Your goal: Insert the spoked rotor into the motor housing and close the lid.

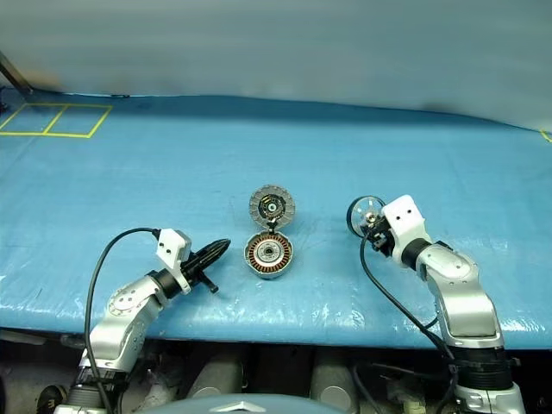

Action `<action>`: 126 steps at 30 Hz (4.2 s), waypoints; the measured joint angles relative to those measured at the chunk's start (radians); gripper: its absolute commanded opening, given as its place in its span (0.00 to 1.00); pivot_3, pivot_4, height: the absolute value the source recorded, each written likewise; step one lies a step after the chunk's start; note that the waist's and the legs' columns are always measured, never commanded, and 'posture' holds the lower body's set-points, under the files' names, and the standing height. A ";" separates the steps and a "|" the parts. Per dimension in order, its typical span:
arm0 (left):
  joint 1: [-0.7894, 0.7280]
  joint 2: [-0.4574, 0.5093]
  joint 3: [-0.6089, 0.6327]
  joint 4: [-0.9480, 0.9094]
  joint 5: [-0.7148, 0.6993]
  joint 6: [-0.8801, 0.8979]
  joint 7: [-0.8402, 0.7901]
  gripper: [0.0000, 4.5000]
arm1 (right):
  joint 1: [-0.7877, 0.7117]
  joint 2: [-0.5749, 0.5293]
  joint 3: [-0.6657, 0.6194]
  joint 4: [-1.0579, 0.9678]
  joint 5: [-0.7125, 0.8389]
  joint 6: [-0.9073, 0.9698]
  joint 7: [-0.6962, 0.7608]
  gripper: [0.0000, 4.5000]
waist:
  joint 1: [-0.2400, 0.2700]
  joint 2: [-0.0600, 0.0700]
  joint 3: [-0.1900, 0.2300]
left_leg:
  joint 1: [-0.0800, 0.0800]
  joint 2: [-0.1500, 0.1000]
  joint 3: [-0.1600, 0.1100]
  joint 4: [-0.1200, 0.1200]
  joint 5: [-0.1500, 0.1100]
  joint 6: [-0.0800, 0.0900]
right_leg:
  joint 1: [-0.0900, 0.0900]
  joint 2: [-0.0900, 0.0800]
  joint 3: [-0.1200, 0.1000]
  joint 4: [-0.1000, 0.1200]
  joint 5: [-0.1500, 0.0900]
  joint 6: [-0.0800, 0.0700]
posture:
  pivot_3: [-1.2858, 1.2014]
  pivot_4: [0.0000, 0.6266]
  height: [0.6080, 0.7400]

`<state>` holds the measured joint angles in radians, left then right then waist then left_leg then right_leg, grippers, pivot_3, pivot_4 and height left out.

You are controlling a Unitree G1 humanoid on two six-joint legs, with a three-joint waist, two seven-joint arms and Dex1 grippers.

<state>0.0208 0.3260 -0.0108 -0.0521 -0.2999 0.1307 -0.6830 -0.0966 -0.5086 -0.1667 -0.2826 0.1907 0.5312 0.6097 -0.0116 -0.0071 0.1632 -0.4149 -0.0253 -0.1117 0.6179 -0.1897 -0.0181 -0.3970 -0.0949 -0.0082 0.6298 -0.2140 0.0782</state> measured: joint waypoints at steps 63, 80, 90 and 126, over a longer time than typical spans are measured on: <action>-0.073 0.032 -0.078 0.275 0.101 -0.336 -0.198 0.00 | -0.197 0.033 0.474 0.173 -0.050 -0.261 0.306 0.36 | -0.002 0.001 0.000 | 0.002 0.000 0.000 0.001 0.000 0.000 | 0.000 0.001 0.001 0.003 0.001 0.000 | 0.52 0.24 1.00; -0.068 0.033 -0.077 0.275 0.102 -0.337 -0.185 0.00 | -0.203 0.056 0.463 0.204 -0.051 -0.309 0.303 0.71 | -0.003 0.001 0.000 | 0.002 0.000 0.000 0.001 0.000 0.000 | 0.000 0.001 0.001 0.004 0.001 0.000 | 0.52 0.24 1.00; -0.038 0.033 -0.057 0.267 0.091 -0.343 -0.163 0.00 | -0.205 0.018 0.332 0.213 -0.030 -0.283 0.215 0.13 | -0.001 0.001 0.000 | 0.002 0.000 0.000 0.002 0.000 0.000 | 0.000 0.001 0.001 0.005 0.000 0.000 | 0.52 0.24 1.00; 0.012 0.039 -0.002 0.242 0.092 -0.360 -0.078 0.00 | -0.418 0.128 0.433 0.564 -0.056 -0.370 0.562 0.01 | -0.027 0.005 0.003 | 0.004 0.001 0.000 -0.001 0.001 -0.001 | -0.005 0.003 0.004 0.014 0.002 0.002 | 0.52 0.24 1.00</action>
<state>0.0332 0.3647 -0.0132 0.1897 -0.2082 -0.2293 -0.7613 -0.5142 -0.3809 0.2662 0.2812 0.1342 0.1610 1.1719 -0.0384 -0.0018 0.1658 -0.4111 -0.0246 -0.1112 0.6169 -0.1887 -0.0188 -0.4023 -0.0922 -0.0045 0.6433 -0.2122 0.0803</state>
